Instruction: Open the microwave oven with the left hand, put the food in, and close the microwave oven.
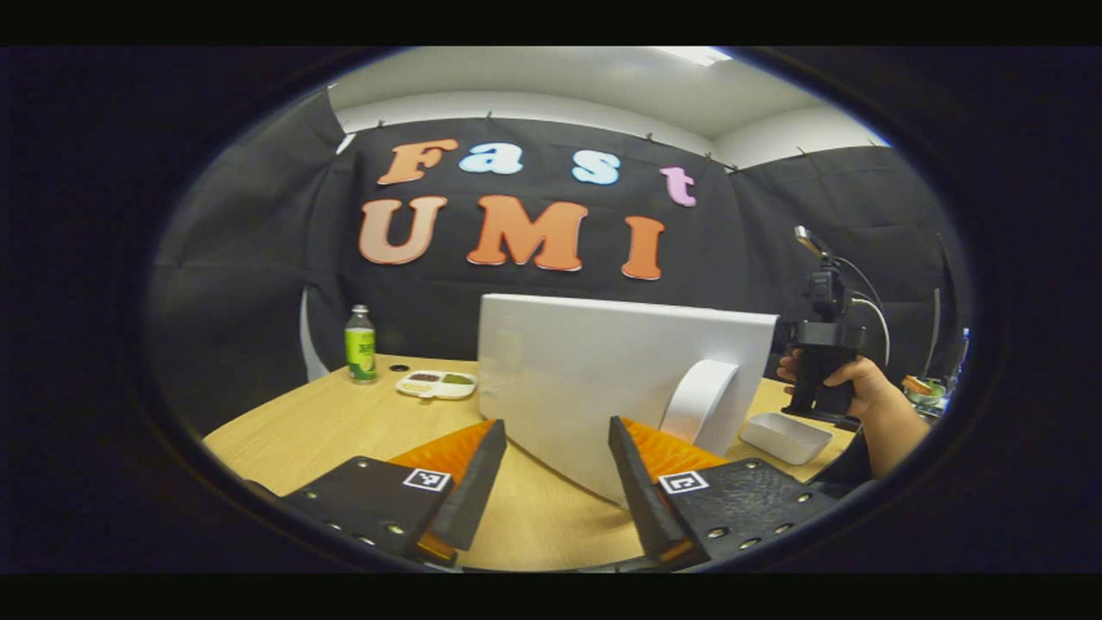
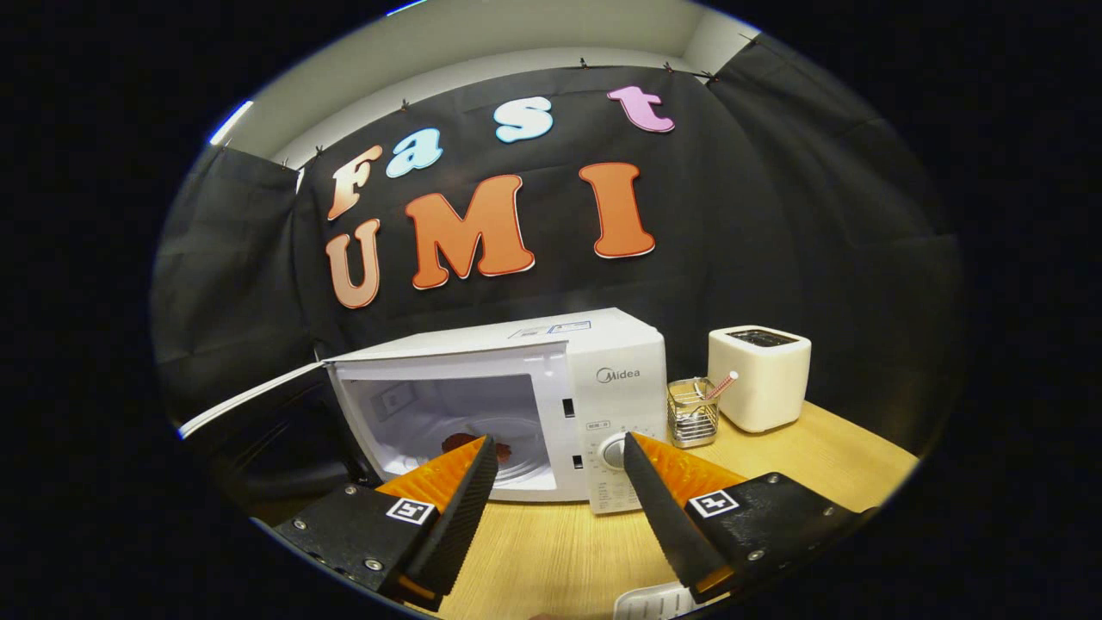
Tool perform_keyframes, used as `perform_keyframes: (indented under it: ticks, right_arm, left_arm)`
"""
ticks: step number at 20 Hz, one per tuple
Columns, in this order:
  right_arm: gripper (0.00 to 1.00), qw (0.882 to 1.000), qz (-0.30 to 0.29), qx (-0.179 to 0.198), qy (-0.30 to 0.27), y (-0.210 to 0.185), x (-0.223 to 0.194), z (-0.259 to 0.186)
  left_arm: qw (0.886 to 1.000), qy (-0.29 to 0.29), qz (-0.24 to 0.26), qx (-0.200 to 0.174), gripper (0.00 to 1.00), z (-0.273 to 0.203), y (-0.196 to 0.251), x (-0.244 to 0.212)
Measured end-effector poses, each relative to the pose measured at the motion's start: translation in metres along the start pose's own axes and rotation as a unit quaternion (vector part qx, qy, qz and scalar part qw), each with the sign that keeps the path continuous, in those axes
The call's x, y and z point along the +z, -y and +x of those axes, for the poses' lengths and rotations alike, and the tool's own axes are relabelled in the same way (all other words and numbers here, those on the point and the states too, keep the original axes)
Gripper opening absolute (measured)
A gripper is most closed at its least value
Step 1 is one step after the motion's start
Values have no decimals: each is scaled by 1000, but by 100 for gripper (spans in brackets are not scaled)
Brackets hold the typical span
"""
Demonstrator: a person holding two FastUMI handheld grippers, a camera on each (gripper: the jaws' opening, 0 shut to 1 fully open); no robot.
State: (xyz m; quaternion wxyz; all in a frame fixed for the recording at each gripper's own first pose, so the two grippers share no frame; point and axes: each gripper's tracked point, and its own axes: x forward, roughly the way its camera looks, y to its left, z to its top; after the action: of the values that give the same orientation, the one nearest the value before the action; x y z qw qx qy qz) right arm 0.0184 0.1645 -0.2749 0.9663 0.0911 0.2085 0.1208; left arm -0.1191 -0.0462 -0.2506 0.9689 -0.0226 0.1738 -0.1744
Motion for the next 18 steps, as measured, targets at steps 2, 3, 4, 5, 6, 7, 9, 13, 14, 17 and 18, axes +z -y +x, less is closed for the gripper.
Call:
perform_keyframes:
  ticks: [2,3,4,5,6,7,9,13,14,17,18]
  right_arm:
    - [93,1000,-10,17,-4,6,1,-10]
    - [93,1000,-20,22,-4,10,3,-15]
    - [94,999,-31,19,-4,18,4,-19]
    - [94,999,-41,19,0,23,6,-23]
    - [95,999,-46,17,5,27,9,-28]
    - [95,998,-51,19,7,32,10,-33]
    - [95,998,-58,23,9,39,13,-40]
    - [95,999,-49,18,11,58,14,-49]
    - [95,999,-41,20,10,61,13,-52]
    - [95,999,-32,18,16,71,14,-58]
    - [95,999,-31,14,17,76,14,-60]
  left_arm:
    - [1000,-3,17,-18,57,12,17,-1]
    - [999,-4,28,-24,54,19,25,-1]
    - [999,-6,34,-33,51,27,34,-5]
    - [998,-11,37,-41,48,35,42,-7]
    - [998,-17,39,-46,41,44,49,-12]
    - [998,-25,40,-51,37,52,55,-17]
    - [997,-25,42,-60,28,65,70,-18]
    - [996,-20,46,-80,12,93,95,-14]
    - [995,-19,45,-85,10,101,100,-15]
    - [995,-23,41,-88,8,124,112,-18]
    - [995,-26,43,-84,10,132,113,-19]
